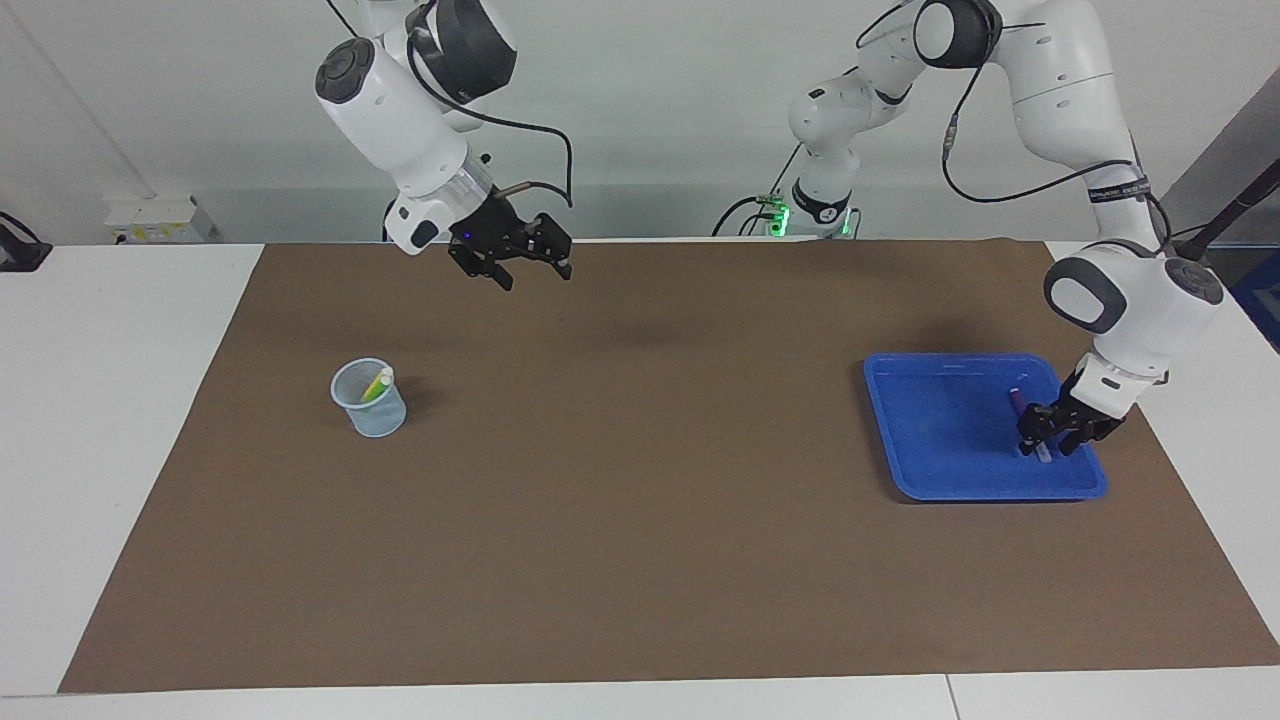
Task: Transfer and insert pens with both arms
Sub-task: 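Withdraw the right gripper while the left gripper reaches the purple pen, then grasp the purple pen on the blue tray with the left gripper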
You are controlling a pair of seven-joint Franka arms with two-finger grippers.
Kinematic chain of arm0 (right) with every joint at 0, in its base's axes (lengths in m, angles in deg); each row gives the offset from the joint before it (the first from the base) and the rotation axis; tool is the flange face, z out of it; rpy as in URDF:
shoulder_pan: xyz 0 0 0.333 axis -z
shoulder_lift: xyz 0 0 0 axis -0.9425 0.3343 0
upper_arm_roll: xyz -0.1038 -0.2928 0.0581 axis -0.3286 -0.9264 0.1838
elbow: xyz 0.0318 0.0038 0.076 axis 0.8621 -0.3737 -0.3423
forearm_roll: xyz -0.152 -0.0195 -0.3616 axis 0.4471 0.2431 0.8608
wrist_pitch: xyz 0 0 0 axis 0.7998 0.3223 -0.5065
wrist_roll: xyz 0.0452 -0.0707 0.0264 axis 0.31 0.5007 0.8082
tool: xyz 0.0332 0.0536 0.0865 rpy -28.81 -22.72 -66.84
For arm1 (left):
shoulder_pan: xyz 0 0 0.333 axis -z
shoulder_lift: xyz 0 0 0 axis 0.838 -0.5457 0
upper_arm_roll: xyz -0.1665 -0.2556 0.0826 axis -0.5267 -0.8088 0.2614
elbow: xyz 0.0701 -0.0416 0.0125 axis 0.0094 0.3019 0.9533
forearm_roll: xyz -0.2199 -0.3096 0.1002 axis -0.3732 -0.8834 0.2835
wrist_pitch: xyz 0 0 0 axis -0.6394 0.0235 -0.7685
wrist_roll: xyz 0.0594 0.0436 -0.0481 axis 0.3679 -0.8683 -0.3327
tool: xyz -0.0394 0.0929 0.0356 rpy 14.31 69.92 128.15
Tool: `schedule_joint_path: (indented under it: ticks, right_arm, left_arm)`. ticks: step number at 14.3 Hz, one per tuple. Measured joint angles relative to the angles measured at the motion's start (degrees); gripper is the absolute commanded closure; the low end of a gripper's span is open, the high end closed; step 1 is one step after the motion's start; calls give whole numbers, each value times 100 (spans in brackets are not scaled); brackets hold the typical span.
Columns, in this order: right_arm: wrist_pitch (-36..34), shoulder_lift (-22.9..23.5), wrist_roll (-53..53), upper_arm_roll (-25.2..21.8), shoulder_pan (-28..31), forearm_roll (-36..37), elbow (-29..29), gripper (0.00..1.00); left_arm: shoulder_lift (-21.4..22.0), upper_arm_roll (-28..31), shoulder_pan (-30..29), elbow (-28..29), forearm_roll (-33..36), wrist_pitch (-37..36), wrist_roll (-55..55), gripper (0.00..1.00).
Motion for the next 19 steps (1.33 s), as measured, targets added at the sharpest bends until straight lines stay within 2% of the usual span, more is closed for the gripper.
schedule_joint_path:
  ticks: [4,6,10,19]
  right_arm:
    - [0,0,0,0,0,0,-3,0]
    - [0,0,0,0,0,0,-4,0]
    - [0,0,0,-1,0,0,-6,0]
    - [0,0,0,-1,0,0,-8,0]
  left_arm:
    - [-14,6,-14,1,2,-3,-2,54]
    - [-17,6,-25,3,4,-4,-3,76]
    - [-18,6,-28,7,6,-4,-5,98]
    - [-18,7,-29,-2,7,-40,-6,100]
